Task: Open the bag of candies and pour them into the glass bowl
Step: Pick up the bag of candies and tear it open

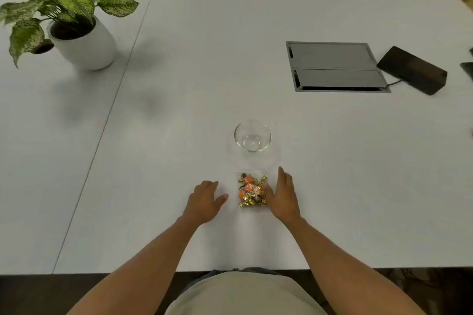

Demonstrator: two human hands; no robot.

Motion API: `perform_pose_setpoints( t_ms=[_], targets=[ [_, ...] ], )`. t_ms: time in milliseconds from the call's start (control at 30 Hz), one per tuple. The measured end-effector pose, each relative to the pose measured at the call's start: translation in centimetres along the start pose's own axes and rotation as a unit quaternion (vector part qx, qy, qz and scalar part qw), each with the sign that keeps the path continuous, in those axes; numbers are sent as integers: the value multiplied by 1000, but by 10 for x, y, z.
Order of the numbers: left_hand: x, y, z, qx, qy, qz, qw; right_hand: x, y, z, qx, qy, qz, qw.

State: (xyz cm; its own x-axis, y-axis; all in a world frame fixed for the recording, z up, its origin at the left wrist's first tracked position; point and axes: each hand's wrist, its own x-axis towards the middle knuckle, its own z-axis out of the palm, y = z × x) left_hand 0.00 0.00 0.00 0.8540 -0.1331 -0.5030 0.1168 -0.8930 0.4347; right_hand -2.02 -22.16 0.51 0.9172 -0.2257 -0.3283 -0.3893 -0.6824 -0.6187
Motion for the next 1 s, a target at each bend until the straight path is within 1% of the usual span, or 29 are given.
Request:
perform_pose_setpoints(
  t_ms=[67, 133, 267, 400, 500, 567, 633, 667, 700, 733, 800, 867, 933, 1000],
  targets=[
    [-2, 10, 6, -98, -59, -12, 993, 0, -4, 4, 5, -36, 25, 999],
    [-5, 23, 9, -182, -86, -25, 979, -2, -5, 10, 7, -68, 45, 997],
    [-6, 39, 18, -313, -115, -67, 940, -3, -9, 13, 60, -56, 45, 996],
    [-10, 43, 22, -397, -109, -76, 908, -9, -10, 13, 119, -61, 64, 989],
    [-12, 44, 19, -409, -104, -90, 902, -12, -7, 13, 176, -88, 82, 977],
    [-13, 41, 15, -417, -105, -104, 897, -13, -7, 11, 212, -115, 65, 968],
    [-12, 34, 10, -434, -96, -100, 890, -15, -9, 7, 222, -126, 40, 966],
    [-12, 31, 6, -431, -90, -97, 892, -16, -10, 5, 226, -127, 28, 966],
    [-11, 28, 2, -411, -78, -91, 904, -16, -10, 4, 233, -127, 15, 964],
    [-9, 25, -2, -378, -55, -76, 921, -17, -11, 2, 235, -128, 2, 964],
    [-6, 23, -10, -306, 15, -18, 952, -19, -13, -1, 230, -132, -21, 964],
    [-6, 25, -19, -284, 64, 50, 955, -19, -14, -3, 220, -140, -37, 965],
    [-5, 28, -29, -259, 57, 103, 959, -19, -16, -6, 222, -142, -52, 963],
    [-4, 32, -37, -223, 27, 117, 967, -19, -17, -8, 231, -134, -65, 962]
  ],
)
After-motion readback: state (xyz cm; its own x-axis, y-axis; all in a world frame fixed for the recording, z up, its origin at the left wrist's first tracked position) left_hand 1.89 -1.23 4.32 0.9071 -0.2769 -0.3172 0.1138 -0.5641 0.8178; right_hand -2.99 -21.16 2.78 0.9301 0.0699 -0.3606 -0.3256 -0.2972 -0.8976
